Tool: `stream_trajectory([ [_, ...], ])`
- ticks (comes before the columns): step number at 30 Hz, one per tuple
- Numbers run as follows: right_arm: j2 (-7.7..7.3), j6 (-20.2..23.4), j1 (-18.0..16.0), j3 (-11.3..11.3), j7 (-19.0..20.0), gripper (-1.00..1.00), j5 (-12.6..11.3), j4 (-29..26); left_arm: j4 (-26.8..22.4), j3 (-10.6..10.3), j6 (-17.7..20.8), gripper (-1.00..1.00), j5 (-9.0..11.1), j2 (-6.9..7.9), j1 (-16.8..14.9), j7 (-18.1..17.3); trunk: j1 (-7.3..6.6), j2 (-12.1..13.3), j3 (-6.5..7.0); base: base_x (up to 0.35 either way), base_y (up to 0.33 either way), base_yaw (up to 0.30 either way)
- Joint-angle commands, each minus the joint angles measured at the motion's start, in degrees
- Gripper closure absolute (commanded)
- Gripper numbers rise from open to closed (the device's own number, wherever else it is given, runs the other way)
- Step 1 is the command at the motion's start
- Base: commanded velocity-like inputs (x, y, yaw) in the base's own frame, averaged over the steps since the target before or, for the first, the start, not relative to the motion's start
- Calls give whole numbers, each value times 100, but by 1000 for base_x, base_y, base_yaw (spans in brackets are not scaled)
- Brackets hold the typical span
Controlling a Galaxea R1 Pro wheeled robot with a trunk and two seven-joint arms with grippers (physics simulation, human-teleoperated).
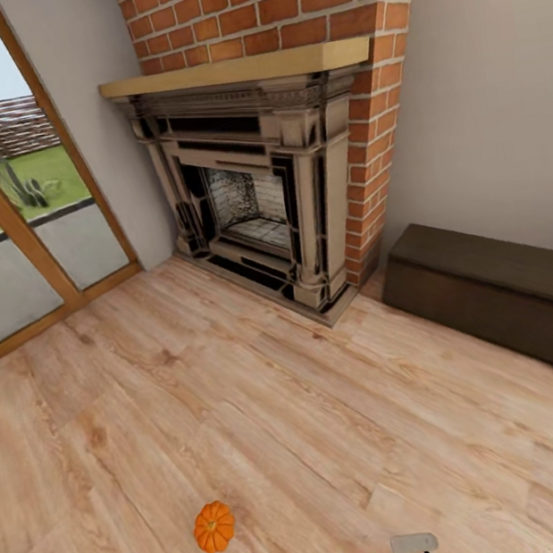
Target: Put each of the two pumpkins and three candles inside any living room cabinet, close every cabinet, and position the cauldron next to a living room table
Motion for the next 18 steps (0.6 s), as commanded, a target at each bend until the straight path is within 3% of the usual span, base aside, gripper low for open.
stream_trajectory([
  [1,0,-32,-6,48,-18,-100,-61,6,3,-50,-19,-100,53,0,-2,25,0,-2,-4,0,0,-276],
  [18,0,-32,-6,48,-25,-100,-62,6,3,-57,-19,-100,45,0,-2,25,0,-2,-4,16,0,-276],
])
